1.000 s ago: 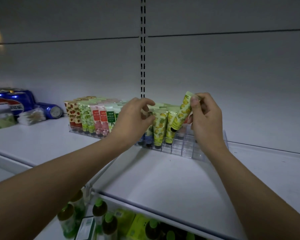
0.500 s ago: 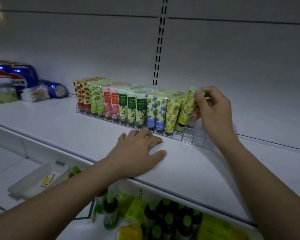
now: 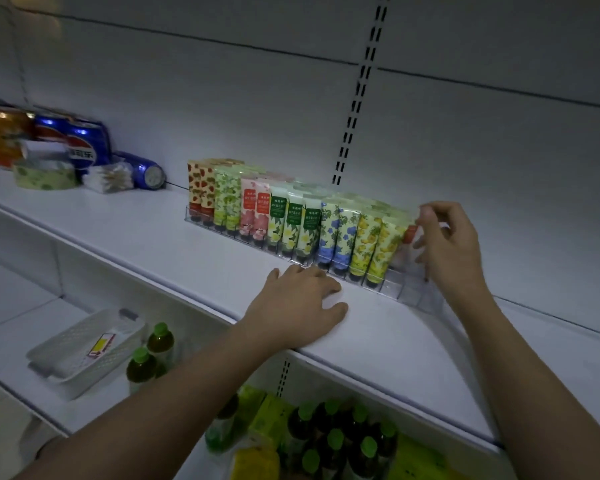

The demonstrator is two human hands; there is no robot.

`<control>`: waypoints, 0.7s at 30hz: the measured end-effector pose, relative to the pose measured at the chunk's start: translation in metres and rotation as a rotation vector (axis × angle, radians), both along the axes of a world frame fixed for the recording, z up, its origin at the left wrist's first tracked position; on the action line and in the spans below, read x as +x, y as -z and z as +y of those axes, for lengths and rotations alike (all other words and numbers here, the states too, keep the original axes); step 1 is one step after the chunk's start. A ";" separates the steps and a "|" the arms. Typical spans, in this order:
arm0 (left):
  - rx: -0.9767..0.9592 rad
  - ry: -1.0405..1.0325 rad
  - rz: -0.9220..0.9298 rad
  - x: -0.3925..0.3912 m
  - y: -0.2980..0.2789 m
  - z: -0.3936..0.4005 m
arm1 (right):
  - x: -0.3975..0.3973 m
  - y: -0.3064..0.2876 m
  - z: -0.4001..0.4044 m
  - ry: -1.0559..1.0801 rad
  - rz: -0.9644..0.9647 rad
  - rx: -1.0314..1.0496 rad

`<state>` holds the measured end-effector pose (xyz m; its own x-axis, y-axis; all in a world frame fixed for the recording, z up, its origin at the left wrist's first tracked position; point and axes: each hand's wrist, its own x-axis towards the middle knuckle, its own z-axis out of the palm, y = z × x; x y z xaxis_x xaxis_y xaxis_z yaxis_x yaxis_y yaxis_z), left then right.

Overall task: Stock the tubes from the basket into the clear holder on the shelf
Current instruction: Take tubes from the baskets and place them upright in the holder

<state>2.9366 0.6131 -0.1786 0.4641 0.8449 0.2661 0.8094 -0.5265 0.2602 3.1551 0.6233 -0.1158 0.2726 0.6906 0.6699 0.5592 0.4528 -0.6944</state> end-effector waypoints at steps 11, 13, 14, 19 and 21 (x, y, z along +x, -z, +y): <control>0.221 -0.149 -0.706 -0.037 -0.013 -0.046 | -0.095 -0.038 -0.081 -0.159 -0.306 -0.094; 0.231 -0.189 -0.943 -0.066 -0.001 -0.062 | -0.125 -0.029 -0.098 -0.273 -0.363 -0.184; 0.243 -0.221 -1.053 -0.083 0.011 -0.072 | -0.139 -0.019 -0.106 -0.341 -0.357 -0.240; 0.089 -0.532 -1.203 -0.143 0.130 -0.116 | -0.208 0.081 -0.122 -0.559 -0.289 -0.475; -0.159 -0.670 -1.045 -0.154 0.192 -0.127 | -0.232 0.139 -0.123 -0.600 -0.265 -0.629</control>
